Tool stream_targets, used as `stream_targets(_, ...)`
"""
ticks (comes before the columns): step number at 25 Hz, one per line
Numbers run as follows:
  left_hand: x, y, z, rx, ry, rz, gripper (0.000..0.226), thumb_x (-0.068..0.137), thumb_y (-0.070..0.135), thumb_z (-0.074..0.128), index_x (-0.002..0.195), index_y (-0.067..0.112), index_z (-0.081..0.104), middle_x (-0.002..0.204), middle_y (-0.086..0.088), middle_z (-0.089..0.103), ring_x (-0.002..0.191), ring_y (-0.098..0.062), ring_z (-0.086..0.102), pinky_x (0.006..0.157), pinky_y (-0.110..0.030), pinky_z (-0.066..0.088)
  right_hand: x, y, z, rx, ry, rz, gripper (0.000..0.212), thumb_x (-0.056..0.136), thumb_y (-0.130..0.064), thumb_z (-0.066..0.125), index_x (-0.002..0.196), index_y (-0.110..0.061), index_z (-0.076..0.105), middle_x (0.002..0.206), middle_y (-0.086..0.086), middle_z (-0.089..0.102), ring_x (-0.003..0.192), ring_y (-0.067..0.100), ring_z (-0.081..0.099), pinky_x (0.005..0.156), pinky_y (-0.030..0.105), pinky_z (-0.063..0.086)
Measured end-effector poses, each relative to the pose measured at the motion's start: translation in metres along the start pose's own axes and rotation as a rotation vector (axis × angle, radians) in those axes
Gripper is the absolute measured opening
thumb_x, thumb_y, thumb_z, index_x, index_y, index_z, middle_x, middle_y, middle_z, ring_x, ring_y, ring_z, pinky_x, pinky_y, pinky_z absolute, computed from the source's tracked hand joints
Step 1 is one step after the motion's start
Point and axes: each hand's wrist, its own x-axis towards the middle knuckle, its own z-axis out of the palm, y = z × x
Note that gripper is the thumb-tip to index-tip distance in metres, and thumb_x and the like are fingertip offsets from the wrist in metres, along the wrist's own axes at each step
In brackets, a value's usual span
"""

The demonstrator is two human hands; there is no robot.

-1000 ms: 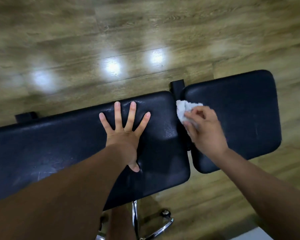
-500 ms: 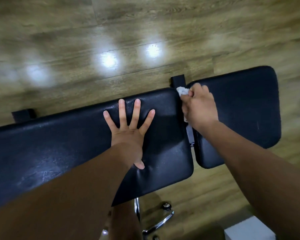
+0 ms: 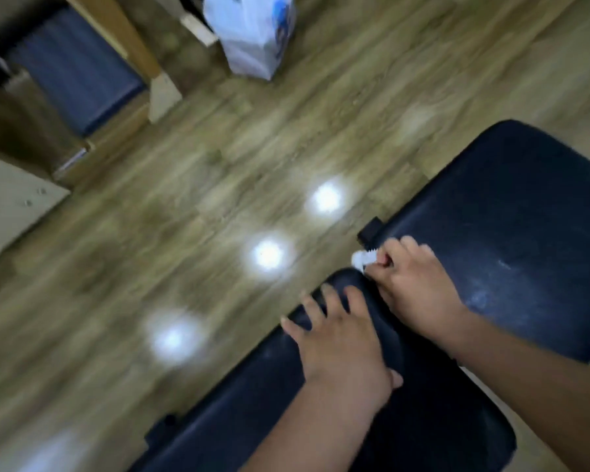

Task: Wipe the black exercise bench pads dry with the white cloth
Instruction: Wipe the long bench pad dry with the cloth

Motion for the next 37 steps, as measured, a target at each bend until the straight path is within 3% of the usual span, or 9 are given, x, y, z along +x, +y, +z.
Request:
stream_targets(5, 0.068, 0.014, -0.038, -0.194, -0.154, 0.014, 0.151, 0.052, 0.052, 0.090, 0.148, 0.024, -0.023, 0.161, 0.000, 0.011, 0.146, -0.031, 0.015, 0.114, -0.056, 0.022, 0.020, -0.003, -0.004, 0.019, -0.174, 0.077, 0.033, 0.054, -0.022, 0.081, 0.085, -0.019, 0.071, 0.077, 0.007, 0.051, 0.066, 0.029, 0.048, 0.053, 0.036, 0.039)
stream_targets(7, 0.067, 0.012, -0.026, -0.178, -0.146, -0.028, 0.155, 0.053, 0.047, 0.091, 0.145, 0.022, -0.031, 0.163, 0.003, -0.004, 0.149, -0.030, 0.005, 0.117, -0.060, 0.009, 0.030, -0.009, -0.013, 0.007, -0.221, 0.117, 0.017, 0.075, -0.023, 0.070, 0.092, -0.021, 0.069, 0.087, 0.007, 0.053, 0.076, 0.029, 0.053, 0.057, 0.035, 0.044)
stream_targets(11, 0.066, 0.021, -0.021, -0.121, -0.216, -0.127, 0.157, 0.057, 0.047, 0.089, 0.136, 0.020, -0.044, 0.152, 0.001, -0.041, 0.140, -0.034, -0.034, 0.108, -0.069, -0.015, 0.043, -0.005, -0.018, 0.085, -0.274, 0.157, 0.025, 0.099, -0.031, 0.042, 0.112, -0.023, 0.062, 0.112, 0.005, 0.049, 0.101, 0.026, 0.053, 0.064, 0.033, 0.038)
stream_targets(16, 0.071, 0.026, -0.022, -0.109, -0.244, -0.200, 0.160, 0.053, 0.050, 0.090, 0.136, 0.025, -0.044, 0.153, 0.002, -0.040, 0.142, -0.031, -0.031, 0.109, -0.068, -0.010, 0.038, -0.001, -0.010, 0.159, -0.183, 0.047, 0.029, 0.045, -0.025, 0.091, 0.058, -0.017, 0.066, 0.064, 0.005, 0.054, 0.052, 0.025, 0.054, 0.037, 0.029, 0.037)
stream_targets(22, 0.076, 0.032, -0.023, -0.108, -0.190, -0.272, 0.156, 0.057, 0.042, 0.090, 0.133, 0.033, -0.046, 0.154, 0.005, -0.035, 0.145, -0.028, -0.024, 0.113, -0.064, -0.008, 0.045, -0.004, -0.011, 0.221, -0.221, 0.075, 0.031, 0.045, -0.025, 0.091, 0.053, -0.013, 0.064, 0.062, 0.006, 0.054, 0.049, 0.025, 0.054, 0.035, 0.029, 0.039)
stream_targets(26, 0.071, 0.029, -0.023, -0.114, -0.232, -0.227, 0.159, 0.054, 0.044, 0.090, 0.137, 0.023, -0.044, 0.154, -0.001, -0.038, 0.141, -0.034, -0.032, 0.109, -0.067, -0.014, 0.088, 0.055, -0.039, 0.073, -0.164, 0.317, 0.028, 0.086, -0.037, 0.063, 0.103, -0.015, 0.062, 0.101, 0.007, 0.056, 0.089, 0.027, 0.061, 0.061, 0.031, 0.040)
stream_targets(29, 0.069, 0.026, -0.027, -0.133, -0.265, -0.180, 0.157, 0.054, 0.049, 0.089, 0.142, 0.023, -0.038, 0.155, -0.006, -0.036, 0.140, -0.039, -0.032, 0.109, -0.069, -0.013, 0.109, 0.162, -0.063, -0.042, -0.227, 0.509, 0.028, 0.086, -0.044, 0.060, 0.101, -0.022, 0.068, 0.104, 0.012, 0.063, 0.097, 0.032, 0.062, 0.071, 0.031, 0.042)
stream_targets(32, 0.069, 0.023, -0.029, -0.120, -0.251, -0.161, 0.155, 0.053, 0.053, 0.089, 0.146, 0.024, -0.032, 0.156, -0.004, -0.033, 0.141, -0.039, -0.029, 0.109, -0.069, -0.012, 0.102, 0.191, -0.060, -0.099, -0.227, 0.370, 0.024, 0.093, -0.041, 0.051, 0.107, -0.030, 0.067, 0.111, 0.009, 0.064, 0.106, 0.031, 0.057, 0.089, 0.040, 0.042)
stream_targets(37, 0.073, 0.024, -0.025, -0.112, -0.244, -0.172, 0.155, 0.050, 0.055, 0.089, 0.148, 0.025, -0.027, 0.156, -0.002, -0.032, 0.142, -0.040, -0.026, 0.110, -0.069, -0.008, 0.088, 0.103, -0.030, 0.044, -0.437, -0.051, 0.034, 0.096, -0.030, 0.035, 0.125, -0.030, 0.053, 0.127, -0.003, 0.058, 0.120, 0.019, 0.048, 0.113, 0.047, 0.014)
